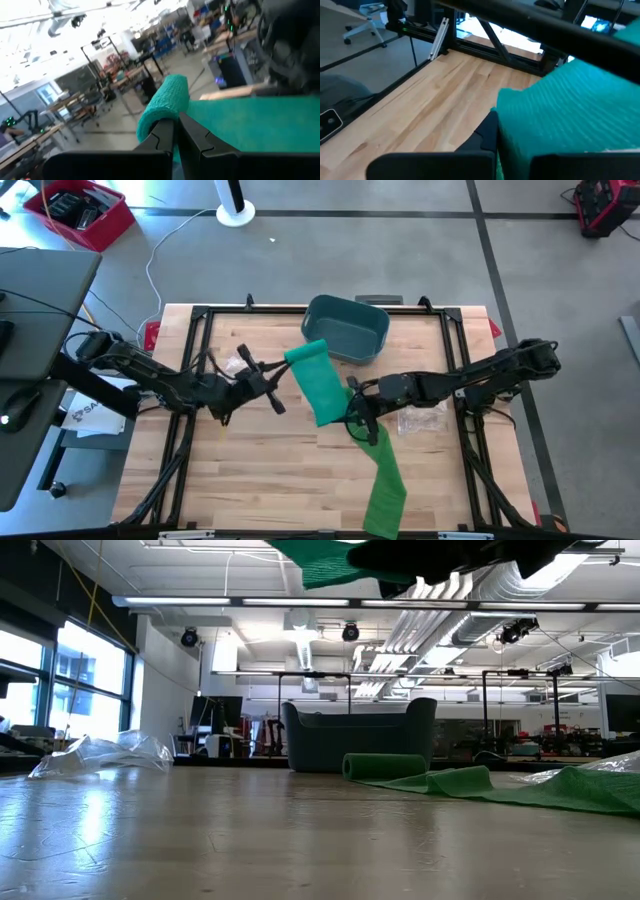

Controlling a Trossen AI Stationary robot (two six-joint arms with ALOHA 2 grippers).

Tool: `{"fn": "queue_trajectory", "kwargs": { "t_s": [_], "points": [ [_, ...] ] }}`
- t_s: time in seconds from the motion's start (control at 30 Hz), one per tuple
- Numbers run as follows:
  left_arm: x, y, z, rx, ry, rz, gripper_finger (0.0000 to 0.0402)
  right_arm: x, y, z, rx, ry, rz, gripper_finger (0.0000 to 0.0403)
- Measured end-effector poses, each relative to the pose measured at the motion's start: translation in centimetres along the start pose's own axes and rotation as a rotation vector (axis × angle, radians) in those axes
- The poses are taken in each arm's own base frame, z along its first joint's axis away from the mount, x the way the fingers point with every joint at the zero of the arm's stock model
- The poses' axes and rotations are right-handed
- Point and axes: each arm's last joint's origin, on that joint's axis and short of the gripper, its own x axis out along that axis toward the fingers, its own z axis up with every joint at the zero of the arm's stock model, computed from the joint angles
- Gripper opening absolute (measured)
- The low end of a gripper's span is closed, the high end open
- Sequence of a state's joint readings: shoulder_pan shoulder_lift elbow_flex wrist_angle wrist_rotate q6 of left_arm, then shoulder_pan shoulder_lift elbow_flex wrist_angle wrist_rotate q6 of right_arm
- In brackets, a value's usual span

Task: Roll bandage
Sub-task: Roll the light green bandage

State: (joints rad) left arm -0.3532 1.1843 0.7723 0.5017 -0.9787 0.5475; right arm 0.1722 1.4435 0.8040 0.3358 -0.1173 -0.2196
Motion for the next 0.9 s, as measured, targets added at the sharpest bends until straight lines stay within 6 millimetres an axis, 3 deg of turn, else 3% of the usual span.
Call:
{"fn": "queue_trajectory", "kwargs": {
  "t_s": [0.23,0.4,0.6,0.9],
  "points": [
    [1.4,0.4,-2.1,0.003,0.13,0.018,0.0002,-1.4,-0.3,1.8,-0.037,-0.092,-0.039,0.0],
    [1.6,-0.1,-2.2,-0.033,0.087,-0.112,0.0001,-3.1,-1.6,3.2,-0.024,-0.159,-0.175,0.0],
    [2.4,-2.0,-3.0,-0.075,0.093,-0.181,0.0001,-5.4,-3.1,5.2,-0.029,-0.312,-0.264,0.0],
    [4.0,-4.9,-4.2,-0.063,0.053,-0.219,0.0001,-6.8,-3.4,6.0,-0.027,-0.352,-0.317,0.0]
  ]
}}
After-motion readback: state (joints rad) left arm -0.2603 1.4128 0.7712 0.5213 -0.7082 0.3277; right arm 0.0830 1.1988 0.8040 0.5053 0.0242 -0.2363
